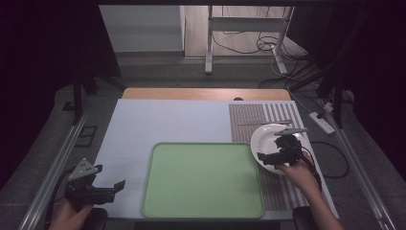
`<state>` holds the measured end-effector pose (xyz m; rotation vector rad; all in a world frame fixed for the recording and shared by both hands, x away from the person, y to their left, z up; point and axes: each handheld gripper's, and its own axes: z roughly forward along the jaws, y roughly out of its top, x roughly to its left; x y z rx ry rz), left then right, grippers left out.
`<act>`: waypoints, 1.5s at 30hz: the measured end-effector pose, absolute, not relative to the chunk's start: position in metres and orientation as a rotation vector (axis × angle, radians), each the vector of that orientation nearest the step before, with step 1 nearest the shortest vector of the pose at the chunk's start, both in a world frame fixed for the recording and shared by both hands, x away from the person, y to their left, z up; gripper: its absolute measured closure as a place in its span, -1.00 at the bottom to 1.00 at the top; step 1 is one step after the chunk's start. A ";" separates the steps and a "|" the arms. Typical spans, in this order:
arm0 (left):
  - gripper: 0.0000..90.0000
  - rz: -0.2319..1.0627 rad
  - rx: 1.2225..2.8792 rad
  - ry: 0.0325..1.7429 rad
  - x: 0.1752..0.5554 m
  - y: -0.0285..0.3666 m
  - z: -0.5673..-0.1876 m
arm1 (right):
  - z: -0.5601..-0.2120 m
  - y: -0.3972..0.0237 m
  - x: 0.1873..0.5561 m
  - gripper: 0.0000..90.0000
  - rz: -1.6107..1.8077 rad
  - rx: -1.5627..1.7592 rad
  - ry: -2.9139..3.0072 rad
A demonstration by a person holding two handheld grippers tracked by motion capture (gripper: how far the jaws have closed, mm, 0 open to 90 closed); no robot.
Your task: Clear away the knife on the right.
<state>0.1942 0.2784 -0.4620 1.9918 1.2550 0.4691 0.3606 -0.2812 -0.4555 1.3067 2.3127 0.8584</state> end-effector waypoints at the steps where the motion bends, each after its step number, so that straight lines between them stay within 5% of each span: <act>1: -0.95 0.469 1.992 1.255 0.194 0.278 -0.462 | -0.456 -0.282 0.364 -1.00 0.852 1.306 2.306; 45: -0.95 0.470 1.993 1.252 0.194 0.278 -0.462 | -0.471 -0.309 0.469 -1.00 0.734 1.440 2.181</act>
